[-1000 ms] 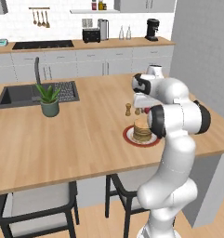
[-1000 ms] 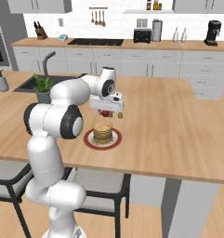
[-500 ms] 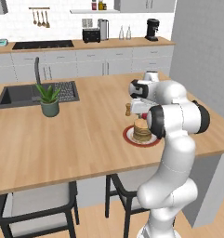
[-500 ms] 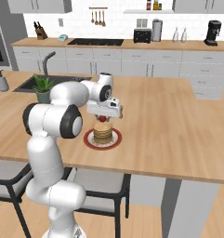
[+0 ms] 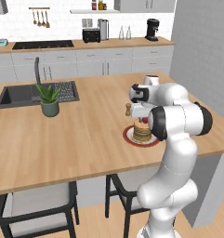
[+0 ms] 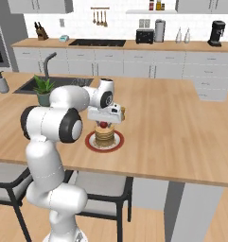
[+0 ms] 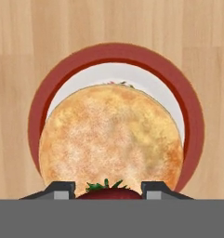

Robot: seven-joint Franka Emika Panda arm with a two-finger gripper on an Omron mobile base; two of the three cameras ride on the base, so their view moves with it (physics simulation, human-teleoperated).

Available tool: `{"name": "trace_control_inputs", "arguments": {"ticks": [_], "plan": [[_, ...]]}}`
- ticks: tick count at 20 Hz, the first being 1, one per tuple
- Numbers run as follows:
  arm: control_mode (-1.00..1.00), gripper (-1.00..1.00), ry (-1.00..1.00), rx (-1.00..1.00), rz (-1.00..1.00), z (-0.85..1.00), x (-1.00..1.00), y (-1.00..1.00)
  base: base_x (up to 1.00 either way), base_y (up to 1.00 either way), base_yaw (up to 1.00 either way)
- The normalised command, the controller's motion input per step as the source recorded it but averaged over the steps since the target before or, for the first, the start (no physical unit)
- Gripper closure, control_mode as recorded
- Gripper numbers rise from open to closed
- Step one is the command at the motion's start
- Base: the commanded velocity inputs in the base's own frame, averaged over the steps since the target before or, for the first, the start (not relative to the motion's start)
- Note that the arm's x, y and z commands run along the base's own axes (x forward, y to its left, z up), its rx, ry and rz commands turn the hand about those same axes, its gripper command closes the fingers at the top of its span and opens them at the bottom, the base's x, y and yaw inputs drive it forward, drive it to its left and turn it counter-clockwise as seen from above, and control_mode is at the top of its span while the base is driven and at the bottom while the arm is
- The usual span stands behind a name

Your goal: Take the strawberry from the fridge and place it on top of the pancake, located on the dining counter.

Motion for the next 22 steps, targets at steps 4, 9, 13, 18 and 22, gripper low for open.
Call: {"name": "trace_control_inputs", "arguments": {"ticks": [4,9,13,18,22], "plan": [[-1.00,1.00,0.00,0.00,0.02,-0.01,0.08,0.00,0.00,0.00,0.00],[-1.00,1.00,0.00,0.00,0.03,0.00,0.08,0.00,0.00,0.00,0.00],[-1.00,1.00,-0.07,0.00,0.04,0.07,0.08,0.00,0.00,0.00,0.00],[-1.00,1.00,-0.01,0.00,0.08,0.00,0.12,0.00,0.00,0.00,0.00],[-1.00,1.00,0.00,0.00,0.07,-0.12,0.00,0.00,0.00,0.00,0.00]]}}
